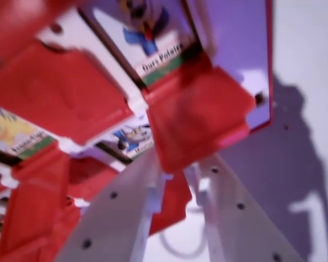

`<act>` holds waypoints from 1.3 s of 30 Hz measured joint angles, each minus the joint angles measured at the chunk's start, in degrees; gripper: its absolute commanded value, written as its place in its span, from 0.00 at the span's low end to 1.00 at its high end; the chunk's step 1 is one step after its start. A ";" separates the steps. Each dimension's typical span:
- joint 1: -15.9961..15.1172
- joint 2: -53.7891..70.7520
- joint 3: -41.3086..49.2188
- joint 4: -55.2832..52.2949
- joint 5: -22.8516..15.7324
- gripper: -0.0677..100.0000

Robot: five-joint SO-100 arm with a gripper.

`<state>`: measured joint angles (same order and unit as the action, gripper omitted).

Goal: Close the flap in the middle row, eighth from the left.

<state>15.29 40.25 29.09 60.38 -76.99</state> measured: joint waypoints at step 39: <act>0.79 -3.52 -2.11 -10.11 -0.18 0.02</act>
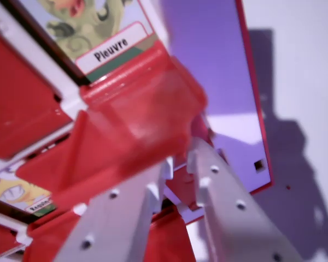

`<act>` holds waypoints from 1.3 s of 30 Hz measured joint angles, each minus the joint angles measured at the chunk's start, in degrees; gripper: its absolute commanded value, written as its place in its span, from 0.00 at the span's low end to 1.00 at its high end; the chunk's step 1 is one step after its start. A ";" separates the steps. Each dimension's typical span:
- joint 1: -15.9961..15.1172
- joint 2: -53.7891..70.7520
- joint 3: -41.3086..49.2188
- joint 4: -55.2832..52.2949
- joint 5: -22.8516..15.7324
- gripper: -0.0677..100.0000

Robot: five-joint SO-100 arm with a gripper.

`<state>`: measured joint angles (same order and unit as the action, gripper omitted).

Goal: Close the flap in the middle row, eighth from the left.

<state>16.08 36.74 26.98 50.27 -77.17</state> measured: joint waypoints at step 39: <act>-11.34 56.69 49.75 -0.79 -5.10 0.02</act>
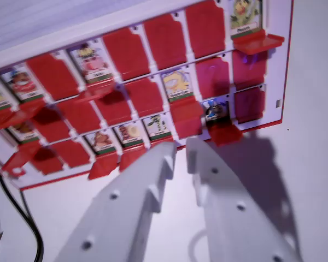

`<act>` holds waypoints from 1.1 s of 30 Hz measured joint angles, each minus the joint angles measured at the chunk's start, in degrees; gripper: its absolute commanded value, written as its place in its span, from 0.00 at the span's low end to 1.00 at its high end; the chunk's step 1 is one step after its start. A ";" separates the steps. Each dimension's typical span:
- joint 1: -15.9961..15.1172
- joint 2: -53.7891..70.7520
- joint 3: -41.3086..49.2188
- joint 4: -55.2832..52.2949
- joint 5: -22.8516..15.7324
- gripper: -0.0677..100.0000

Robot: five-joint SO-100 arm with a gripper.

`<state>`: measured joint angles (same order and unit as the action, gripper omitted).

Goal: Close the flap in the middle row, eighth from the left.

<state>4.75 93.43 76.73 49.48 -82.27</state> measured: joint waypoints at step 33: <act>-7.73 50.89 26.54 7.47 -4.04 0.02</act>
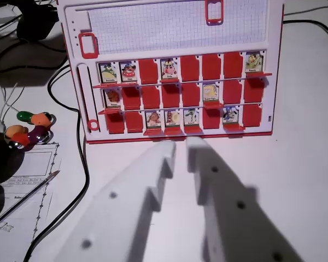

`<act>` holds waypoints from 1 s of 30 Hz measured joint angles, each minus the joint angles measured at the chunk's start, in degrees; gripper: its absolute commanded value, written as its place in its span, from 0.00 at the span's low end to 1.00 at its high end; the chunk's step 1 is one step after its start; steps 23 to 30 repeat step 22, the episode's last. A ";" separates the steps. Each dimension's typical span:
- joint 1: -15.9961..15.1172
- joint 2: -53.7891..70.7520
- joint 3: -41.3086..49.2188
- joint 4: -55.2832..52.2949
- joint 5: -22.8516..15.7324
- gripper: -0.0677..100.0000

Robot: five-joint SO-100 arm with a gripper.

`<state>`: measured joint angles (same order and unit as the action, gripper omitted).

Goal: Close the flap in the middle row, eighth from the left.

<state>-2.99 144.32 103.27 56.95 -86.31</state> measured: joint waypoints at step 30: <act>-2.11 4.75 0.35 7.03 3.16 0.02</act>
